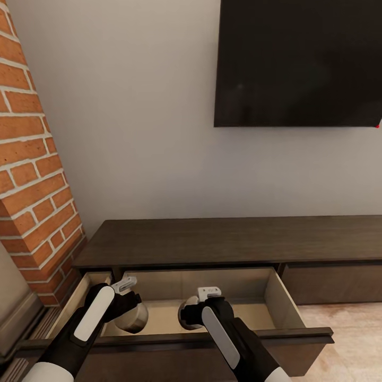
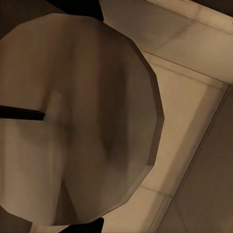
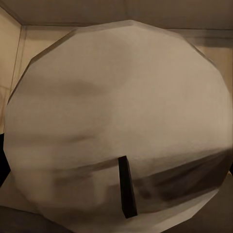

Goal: Place each of the two pumpkins and all three candles from the living room inside a cabinet in the living room (use any cabinet), then make sure every cabinet is closed, and position the cauldron so it is next to a table in the living room.

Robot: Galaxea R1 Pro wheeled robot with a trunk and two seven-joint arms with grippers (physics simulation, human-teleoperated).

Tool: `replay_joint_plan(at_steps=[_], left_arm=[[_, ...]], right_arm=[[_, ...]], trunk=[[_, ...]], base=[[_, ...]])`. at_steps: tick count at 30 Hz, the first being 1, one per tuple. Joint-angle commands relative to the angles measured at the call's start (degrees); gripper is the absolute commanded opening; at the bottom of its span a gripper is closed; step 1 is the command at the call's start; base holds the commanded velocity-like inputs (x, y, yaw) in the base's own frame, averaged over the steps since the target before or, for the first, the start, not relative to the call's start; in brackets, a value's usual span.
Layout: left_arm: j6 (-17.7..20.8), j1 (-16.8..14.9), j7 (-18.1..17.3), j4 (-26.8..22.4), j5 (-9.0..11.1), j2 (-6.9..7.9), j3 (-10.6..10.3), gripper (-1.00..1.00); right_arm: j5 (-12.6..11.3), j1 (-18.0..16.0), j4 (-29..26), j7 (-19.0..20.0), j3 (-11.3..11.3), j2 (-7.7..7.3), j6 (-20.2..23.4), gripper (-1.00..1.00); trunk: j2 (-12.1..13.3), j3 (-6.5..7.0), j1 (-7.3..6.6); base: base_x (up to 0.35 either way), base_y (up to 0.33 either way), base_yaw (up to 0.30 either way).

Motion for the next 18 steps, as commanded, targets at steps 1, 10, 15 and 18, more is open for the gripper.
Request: replay_joint_plan(at_steps=[1,10,15,18], left_arm=[[-0.02,-0.04,0.56,-0.06,0.6,0.06,-0.15,-1.0],[-0.02,-0.04,0.56,-0.06,0.62,0.05,-0.15,-1.0],[-0.02,-0.04,0.56,-0.06,0.61,0.05,-0.15,-1.0],[-0.02,-0.04,0.56,-0.06,0.62,0.05,-0.15,-1.0]], right_arm=[[-0.56,-0.05,-0.05,-0.58,0.07,0.0,0.08,-1.0],[-0.56,-0.05,-0.05,-0.58,0.07,0.0,0.08,-1.0],[-0.56,-0.05,-0.05,-0.58,0.07,0.0,0.08,1.0],[-0.56,-0.05,-0.05,-0.56,0.07,0.0,0.08,1.0]], trunk=[[-0.03,-0.06,-0.01],[-0.03,-0.06,-0.01],[-0.03,-0.06,-0.01],[-0.03,-0.06,-0.01]], base=[[0.0,0.0,0.0],[0.0,0.0,0.0],[0.0,0.0,0.0],[0.0,0.0,0.0]])
